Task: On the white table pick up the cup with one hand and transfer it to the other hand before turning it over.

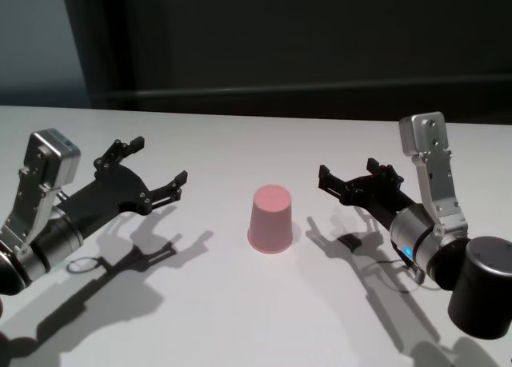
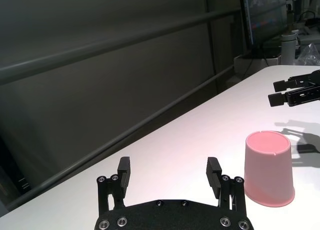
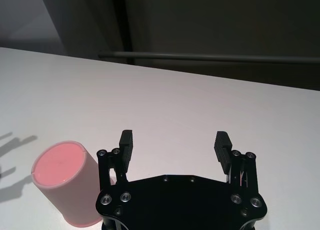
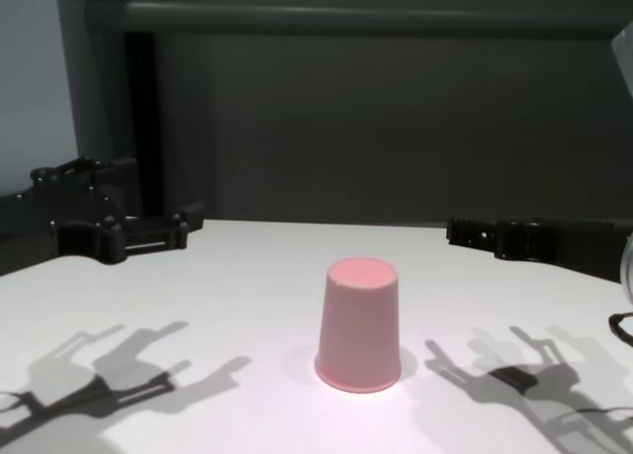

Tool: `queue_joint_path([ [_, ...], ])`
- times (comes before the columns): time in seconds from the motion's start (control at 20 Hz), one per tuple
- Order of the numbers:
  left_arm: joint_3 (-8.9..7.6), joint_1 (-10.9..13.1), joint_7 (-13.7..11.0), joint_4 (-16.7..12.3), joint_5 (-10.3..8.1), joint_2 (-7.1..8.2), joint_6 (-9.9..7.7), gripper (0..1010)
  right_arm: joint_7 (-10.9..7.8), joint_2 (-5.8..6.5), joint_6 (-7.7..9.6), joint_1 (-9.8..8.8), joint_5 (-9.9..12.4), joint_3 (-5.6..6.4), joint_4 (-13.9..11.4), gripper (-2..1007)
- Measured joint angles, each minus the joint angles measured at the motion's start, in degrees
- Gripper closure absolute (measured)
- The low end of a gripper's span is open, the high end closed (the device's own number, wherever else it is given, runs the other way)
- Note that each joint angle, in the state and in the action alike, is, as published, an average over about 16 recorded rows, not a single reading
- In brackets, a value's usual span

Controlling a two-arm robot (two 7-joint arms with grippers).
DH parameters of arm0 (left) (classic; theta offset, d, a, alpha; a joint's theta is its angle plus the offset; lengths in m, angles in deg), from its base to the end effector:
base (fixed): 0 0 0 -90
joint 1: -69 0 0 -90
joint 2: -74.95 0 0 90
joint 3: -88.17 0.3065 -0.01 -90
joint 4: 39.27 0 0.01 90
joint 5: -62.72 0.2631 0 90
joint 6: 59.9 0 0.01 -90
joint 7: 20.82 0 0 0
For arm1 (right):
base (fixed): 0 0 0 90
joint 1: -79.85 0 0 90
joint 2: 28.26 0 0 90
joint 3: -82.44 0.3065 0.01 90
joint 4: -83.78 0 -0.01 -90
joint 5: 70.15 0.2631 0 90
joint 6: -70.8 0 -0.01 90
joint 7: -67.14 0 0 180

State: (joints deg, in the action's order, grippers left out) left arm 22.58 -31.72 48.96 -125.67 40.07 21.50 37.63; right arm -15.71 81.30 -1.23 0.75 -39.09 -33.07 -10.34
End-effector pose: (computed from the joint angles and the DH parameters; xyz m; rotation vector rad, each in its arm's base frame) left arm 0.3150 0.1047 -0.2825 0.1913 -0.1947 0.8781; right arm 0.3111 0.0158 -0.2695 -0.1268 0.2508 -1.2115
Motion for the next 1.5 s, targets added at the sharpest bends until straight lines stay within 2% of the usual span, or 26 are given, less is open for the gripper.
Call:
queue_joint_path([
  [1.5, 0.0, 0.0, 0.0, 0.0, 0.0, 0.0, 0.0, 9, -0.01, -0.03, 0.11, 0.13, 0.06, -0.11, -0.07, 3],
])
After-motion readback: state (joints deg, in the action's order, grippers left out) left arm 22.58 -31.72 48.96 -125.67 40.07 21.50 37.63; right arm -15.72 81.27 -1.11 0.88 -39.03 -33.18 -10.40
